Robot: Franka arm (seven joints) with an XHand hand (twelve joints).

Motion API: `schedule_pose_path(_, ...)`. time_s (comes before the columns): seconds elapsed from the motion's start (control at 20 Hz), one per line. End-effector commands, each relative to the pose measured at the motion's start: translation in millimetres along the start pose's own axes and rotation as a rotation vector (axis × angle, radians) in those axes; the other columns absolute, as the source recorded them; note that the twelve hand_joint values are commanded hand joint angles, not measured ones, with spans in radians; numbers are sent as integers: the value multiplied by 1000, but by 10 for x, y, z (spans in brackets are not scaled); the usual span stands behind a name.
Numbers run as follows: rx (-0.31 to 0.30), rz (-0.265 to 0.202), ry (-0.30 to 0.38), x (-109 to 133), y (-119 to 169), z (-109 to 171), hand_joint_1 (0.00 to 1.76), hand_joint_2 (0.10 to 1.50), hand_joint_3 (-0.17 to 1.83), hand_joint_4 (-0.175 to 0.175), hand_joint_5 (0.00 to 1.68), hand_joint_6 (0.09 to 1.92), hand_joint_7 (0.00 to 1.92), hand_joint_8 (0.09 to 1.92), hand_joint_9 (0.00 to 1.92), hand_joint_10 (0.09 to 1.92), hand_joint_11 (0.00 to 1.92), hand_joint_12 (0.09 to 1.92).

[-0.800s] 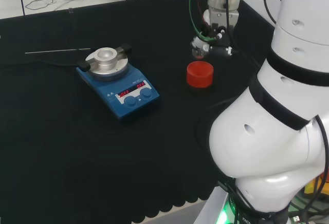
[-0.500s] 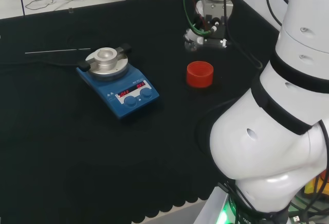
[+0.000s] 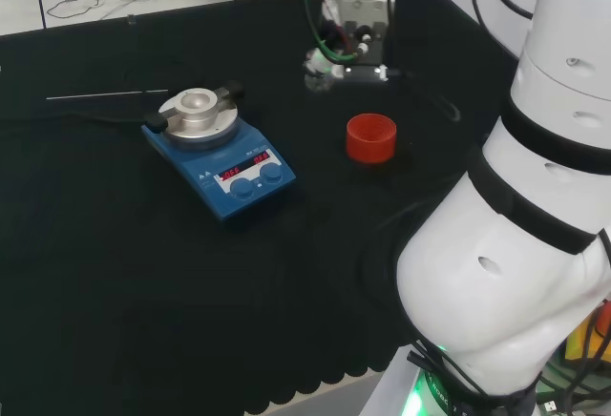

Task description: Place the round-bottom flask on the heater.

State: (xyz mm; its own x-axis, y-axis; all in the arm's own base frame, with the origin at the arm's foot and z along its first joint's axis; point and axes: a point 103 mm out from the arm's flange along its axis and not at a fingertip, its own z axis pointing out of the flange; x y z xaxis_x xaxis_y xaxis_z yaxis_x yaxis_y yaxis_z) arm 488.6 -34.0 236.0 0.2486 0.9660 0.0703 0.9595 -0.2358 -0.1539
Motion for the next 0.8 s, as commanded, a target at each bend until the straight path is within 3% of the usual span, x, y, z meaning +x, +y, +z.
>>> schedule_pose_path(0.05,-8,-93,-11,780,139,-267,1131,671,741,20,1161,911,455,684,664,595,530,1278)
schedule_pose_path(0.8,58,-243,-29,1844,373,-237,1136,653,772,8,1167,915,453,685,657,597,522,1277)
